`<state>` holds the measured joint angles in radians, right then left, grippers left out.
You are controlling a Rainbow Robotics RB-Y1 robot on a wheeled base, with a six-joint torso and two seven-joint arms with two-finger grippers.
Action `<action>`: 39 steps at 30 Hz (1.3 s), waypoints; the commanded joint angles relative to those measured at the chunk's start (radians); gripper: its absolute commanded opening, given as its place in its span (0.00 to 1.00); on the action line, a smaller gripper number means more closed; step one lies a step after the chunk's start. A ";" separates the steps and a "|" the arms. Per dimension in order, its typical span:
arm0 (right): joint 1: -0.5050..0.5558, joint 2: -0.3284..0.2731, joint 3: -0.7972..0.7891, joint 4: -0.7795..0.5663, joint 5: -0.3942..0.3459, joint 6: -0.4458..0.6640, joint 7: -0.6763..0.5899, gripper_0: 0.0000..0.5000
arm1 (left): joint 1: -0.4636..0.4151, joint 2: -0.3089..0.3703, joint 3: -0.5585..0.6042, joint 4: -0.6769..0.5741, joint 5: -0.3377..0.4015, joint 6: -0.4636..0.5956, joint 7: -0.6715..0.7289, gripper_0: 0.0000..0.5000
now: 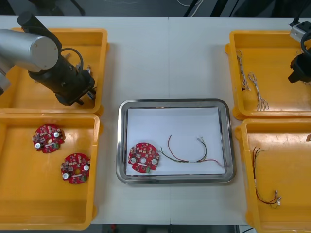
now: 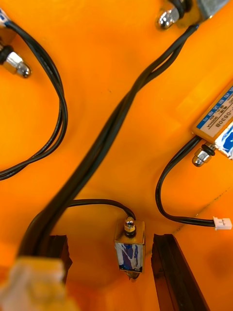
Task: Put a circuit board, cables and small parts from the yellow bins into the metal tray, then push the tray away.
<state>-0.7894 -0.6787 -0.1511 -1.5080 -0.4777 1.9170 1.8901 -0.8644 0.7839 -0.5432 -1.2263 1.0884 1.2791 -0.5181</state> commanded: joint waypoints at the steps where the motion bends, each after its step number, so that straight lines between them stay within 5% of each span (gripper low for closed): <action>1: -0.054 0.024 -0.030 0.023 0.065 0.003 -0.026 1.00 | -0.050 -0.014 -0.012 -0.002 -0.002 -0.010 -0.076 1.00; 16: -0.126 0.111 -0.030 0.198 0.105 -0.194 -0.040 1.00 | -0.048 -0.012 -0.044 0.004 -0.004 -0.043 -0.077 1.00; 17: -0.134 0.119 -0.030 0.215 0.103 -0.211 -0.042 1.00 | -0.048 -0.012 -0.044 0.004 -0.004 -0.043 -0.077 0.87; 18: -0.140 0.123 -0.028 0.235 0.103 -0.230 -0.039 1.00 | -0.050 -0.012 -0.044 0.004 -0.002 -0.043 -0.077 0.48; 19: -0.143 0.128 -0.030 0.242 0.103 -0.239 -0.039 1.00 | -0.048 -0.012 -0.044 0.004 -0.001 -0.044 -0.079 0.31; 20: -0.148 0.131 -0.028 0.261 0.102 -0.256 -0.037 1.00 | -0.050 -0.012 -0.044 0.004 0.001 -0.043 -0.079 0.00; 39: -0.146 0.189 0.016 0.453 0.113 -0.434 -0.025 1.00 | -0.048 -0.006 -0.021 0.004 0.013 -0.037 -0.082 0.00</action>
<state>-0.8930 -0.5000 -0.1494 -1.0636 -0.3725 1.5024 1.8870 -0.8711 0.7814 -0.5714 -1.2211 1.0890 1.2466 -0.5234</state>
